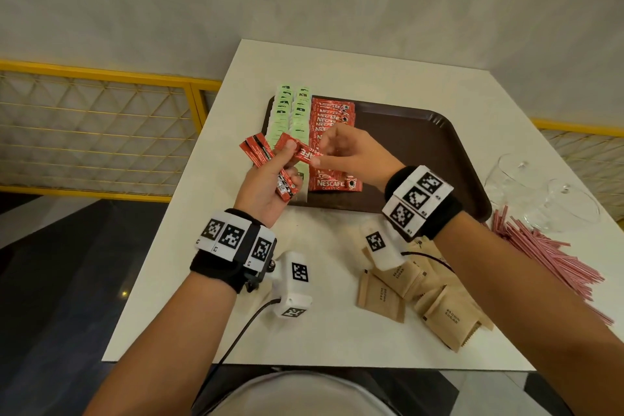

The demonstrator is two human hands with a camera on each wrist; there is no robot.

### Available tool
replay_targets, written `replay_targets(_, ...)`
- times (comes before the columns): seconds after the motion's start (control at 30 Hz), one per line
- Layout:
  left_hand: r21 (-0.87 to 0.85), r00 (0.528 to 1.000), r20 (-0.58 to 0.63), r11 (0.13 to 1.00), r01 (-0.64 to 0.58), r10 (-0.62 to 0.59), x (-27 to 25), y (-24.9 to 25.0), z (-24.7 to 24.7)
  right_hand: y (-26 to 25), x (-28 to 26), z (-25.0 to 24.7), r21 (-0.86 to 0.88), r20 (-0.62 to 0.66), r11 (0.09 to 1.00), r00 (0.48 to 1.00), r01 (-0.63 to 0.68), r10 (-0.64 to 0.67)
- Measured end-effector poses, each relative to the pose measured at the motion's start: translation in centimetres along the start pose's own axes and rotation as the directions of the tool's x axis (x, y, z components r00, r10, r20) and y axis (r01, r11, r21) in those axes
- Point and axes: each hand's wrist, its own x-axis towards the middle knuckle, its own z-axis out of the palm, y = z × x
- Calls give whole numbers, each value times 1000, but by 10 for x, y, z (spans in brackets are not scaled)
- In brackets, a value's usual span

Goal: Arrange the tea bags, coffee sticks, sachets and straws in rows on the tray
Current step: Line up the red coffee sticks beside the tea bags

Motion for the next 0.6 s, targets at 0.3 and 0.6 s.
replay_targets(0.3,204,998,55,978,-40,30,-2,-4,7,-7,2,-2,-59,159,996,984,-68,77)
replay_targets(0.6,332,996,90,943,-23,-7,-2,-8,5,-5,-1,-9,538,134,806,969,-247,208)
